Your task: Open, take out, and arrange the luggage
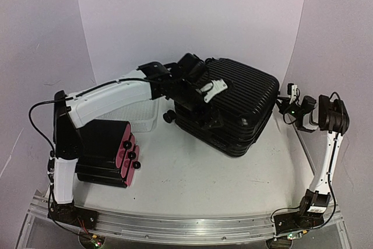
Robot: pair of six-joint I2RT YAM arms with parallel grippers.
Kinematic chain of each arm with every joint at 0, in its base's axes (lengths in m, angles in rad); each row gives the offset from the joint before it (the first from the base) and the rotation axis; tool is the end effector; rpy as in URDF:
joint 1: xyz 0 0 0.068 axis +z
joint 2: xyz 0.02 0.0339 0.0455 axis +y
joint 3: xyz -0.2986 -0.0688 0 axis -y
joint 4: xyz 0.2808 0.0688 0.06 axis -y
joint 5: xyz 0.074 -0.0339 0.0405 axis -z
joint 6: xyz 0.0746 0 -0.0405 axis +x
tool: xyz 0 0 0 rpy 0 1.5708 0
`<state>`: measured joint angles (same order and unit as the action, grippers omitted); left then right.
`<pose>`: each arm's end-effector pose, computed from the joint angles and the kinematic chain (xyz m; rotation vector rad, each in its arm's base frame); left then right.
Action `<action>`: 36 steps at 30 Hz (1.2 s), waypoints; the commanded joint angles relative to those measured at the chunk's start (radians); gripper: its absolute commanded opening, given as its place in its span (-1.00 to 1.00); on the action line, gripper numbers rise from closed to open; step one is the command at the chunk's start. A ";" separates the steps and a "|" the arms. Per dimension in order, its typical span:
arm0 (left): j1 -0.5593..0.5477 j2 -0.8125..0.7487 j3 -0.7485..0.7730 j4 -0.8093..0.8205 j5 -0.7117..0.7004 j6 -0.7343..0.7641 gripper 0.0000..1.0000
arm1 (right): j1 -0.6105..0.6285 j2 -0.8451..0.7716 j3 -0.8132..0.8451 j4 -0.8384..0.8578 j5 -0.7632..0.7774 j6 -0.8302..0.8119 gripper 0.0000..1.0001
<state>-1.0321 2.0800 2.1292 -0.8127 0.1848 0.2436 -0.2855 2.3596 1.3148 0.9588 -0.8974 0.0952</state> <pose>0.2701 -0.4787 0.3461 1.5034 1.8691 -0.5983 0.5392 -0.0975 0.1009 -0.3708 1.6156 0.5946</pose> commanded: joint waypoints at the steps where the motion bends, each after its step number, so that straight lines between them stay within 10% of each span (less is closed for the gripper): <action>1: 0.054 -0.155 -0.027 0.009 0.081 -0.136 0.74 | 0.061 -0.200 -0.186 0.208 -0.111 0.006 -1.00; 10: 0.052 -0.173 -0.030 0.014 0.086 -0.140 0.74 | 0.151 -0.609 -0.746 0.179 0.049 0.005 -1.00; 14: 0.022 -0.114 0.059 0.015 0.090 -0.075 0.74 | 0.230 -0.832 -0.880 -0.119 0.085 -0.080 -1.00; 20: -0.066 0.036 0.223 0.021 -0.014 0.093 0.77 | 0.376 -1.152 -0.801 -0.908 0.221 -0.379 -1.00; 36: -0.148 0.266 0.329 0.221 -0.120 0.436 0.98 | 0.440 -1.299 -0.768 -0.995 0.204 -0.269 -1.00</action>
<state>-1.1774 2.3451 2.4535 -0.7097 0.1219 0.5785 0.1318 1.1381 0.4706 -0.0933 -0.6487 -0.1928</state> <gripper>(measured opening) 0.993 0.021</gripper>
